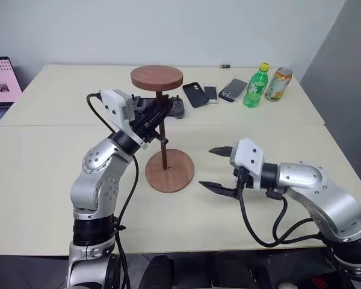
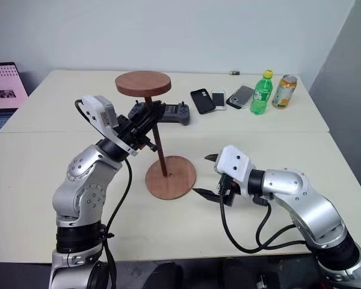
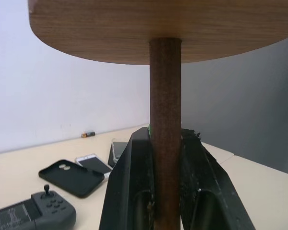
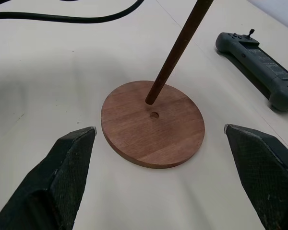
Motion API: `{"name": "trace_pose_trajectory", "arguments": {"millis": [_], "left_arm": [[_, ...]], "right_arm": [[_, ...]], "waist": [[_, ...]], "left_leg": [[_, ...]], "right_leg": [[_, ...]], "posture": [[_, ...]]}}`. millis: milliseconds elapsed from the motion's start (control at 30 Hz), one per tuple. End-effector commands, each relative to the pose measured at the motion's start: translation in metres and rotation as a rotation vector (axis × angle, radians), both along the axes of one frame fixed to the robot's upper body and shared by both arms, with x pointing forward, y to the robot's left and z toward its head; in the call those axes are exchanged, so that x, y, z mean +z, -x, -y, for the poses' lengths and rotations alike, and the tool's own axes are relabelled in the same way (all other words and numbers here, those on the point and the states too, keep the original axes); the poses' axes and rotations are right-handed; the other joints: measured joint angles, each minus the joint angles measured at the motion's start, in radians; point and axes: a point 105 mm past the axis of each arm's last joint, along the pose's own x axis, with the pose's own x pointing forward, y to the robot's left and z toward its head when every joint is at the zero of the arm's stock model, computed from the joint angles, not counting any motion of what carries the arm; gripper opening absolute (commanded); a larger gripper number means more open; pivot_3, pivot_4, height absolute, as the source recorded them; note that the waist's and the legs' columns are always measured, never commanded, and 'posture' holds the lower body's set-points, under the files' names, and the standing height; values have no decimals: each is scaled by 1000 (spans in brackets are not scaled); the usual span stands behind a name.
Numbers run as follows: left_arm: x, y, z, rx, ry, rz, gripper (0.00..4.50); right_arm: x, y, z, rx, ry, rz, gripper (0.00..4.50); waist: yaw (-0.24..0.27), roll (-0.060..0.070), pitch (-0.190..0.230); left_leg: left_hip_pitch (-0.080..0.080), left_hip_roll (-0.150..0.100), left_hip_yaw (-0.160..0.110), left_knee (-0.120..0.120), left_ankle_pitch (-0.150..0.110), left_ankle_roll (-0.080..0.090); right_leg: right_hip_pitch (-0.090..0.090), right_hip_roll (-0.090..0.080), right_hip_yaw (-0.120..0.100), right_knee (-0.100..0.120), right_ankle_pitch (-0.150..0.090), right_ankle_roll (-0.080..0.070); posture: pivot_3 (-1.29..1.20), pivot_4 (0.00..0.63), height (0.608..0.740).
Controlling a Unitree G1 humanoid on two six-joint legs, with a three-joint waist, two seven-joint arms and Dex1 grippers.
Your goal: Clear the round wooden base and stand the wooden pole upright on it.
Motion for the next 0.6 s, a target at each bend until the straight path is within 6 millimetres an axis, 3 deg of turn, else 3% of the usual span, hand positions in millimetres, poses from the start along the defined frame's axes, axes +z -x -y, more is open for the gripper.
{"name": "trace_pose_trajectory", "arguments": {"millis": [33,333,600], "left_arm": [[7,3,5,-22,14,50,265],[2,3,13,-38,4,71,265],[1,-1,9,-8,-20,108,265]], "right_arm": [[5,9,-2,9,-2,44,4500],[1,12,-3,-3,-11,42,4500],[-1,13,-2,-8,-4,35,4500]], "waist": [[0,0,0],[-1,0,0],[-1,0,0]], "left_leg": [[0,0,0,0,0,0],[0,0,0,0,0,0],[0,0,0,0,0,0]], "right_leg": [[0,0,0,0,0,0],[0,0,0,0,0,0],[0,0,0,0,0,0]], "posture": [[0,150,740],[0,150,740],[0,150,740]]}}
